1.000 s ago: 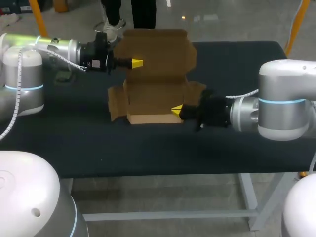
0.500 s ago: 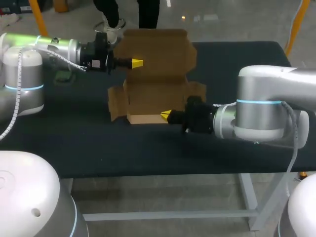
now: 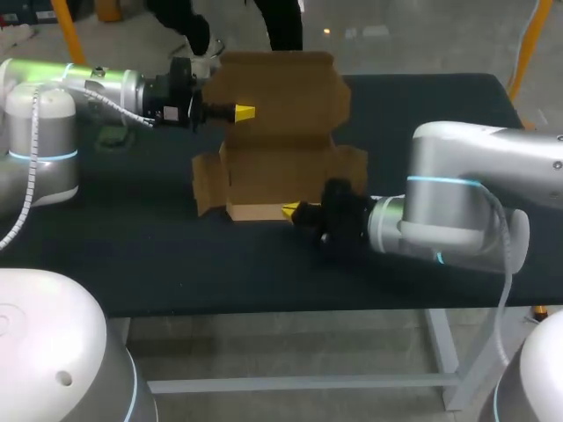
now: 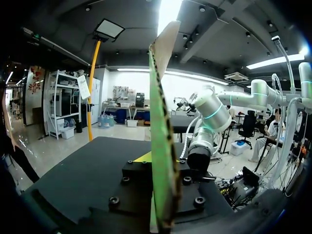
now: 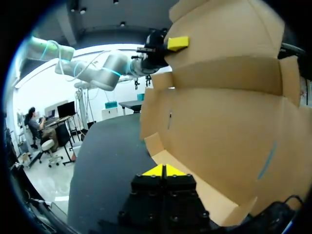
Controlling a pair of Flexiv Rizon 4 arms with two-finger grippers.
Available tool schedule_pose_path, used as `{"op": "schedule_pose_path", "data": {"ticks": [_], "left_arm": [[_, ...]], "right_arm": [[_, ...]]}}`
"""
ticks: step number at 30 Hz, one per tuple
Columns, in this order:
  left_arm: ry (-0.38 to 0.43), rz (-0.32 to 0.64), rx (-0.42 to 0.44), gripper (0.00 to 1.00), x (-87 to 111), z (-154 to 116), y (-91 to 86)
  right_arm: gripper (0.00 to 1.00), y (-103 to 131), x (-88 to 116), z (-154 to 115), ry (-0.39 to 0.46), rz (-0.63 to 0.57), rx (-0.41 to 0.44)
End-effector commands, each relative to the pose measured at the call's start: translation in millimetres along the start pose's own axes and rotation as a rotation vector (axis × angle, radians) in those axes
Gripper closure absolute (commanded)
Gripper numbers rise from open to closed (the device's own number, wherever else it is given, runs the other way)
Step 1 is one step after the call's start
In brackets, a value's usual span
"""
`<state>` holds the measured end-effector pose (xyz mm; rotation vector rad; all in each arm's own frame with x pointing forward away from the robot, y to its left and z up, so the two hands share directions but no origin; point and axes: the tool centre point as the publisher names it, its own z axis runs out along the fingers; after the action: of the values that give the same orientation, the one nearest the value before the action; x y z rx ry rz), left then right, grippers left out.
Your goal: Assemble the packaging by folding the flat box into shape, placing the metal phone stand inside, and closing the box properly
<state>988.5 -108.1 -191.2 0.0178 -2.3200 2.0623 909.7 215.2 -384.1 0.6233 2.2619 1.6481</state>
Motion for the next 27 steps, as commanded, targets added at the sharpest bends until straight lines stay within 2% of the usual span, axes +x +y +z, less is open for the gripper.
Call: {"op": "schedule_pose_path", "data": {"ticks": [1, 11, 27], "left_arm": [[0.007, 0.000, 0.001, 1.00, -1.4, -1.5, 1.1], [0.007, 0.000, 0.001, 1.00, -1.4, -1.5, 1.1], [0.007, 0.000, 0.001, 1.00, -1.4, -1.5, 1.1]], "right_arm": [[1.00, -6.9, 3.3, 14.6, -0.049, -0.004, -0.004], [1.00, -14.9, 1.9, 27.1, -0.080, 0.007, 0.029], [1.00, -29.1, -12.0, 44.8, -0.090, 0.033, 0.049]]}}
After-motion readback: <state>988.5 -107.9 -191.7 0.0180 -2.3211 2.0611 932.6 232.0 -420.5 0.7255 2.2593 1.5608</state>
